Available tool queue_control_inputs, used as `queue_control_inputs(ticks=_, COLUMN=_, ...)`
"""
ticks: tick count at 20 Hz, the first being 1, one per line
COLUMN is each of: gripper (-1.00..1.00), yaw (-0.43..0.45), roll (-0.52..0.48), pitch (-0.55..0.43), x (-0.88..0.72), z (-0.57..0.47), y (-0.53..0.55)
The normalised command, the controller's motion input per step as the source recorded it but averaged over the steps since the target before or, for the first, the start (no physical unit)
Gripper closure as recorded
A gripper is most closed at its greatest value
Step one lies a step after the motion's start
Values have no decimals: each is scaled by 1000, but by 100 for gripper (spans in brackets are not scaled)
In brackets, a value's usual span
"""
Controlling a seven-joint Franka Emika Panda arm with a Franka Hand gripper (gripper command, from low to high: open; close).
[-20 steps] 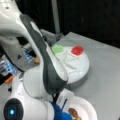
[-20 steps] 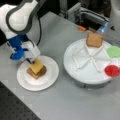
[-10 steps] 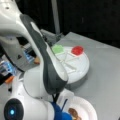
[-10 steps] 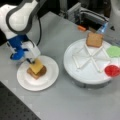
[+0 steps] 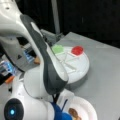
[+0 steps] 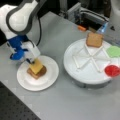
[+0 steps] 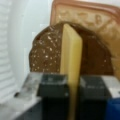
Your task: Ingredient selection for cheeseburger or sandwich
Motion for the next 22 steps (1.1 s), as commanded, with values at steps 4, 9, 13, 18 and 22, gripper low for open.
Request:
queue_control_inputs(ticks=4, gripper=-100, yaw=223, roll=35, pitch=89, x=338, z=24, y=-184)
queue_control_inputs(ticks=9, gripper=-100, yaw=235, roll=25, pitch=98, x=348, z=64, y=-226)
queue_control_inputs(ticks=13, gripper=-100, yaw=239, roll=29, pitch=146, x=302, z=129, y=-225)
queue_control_inputs(ticks=18, gripper=-100, yaw=217, roll=3, pitch=198, x=226, z=183, y=-150)
queue_control_inputs(ticks=22, gripper=-100, yaw=152, roll=-94, pitch=249, x=167, z=234, y=-32)
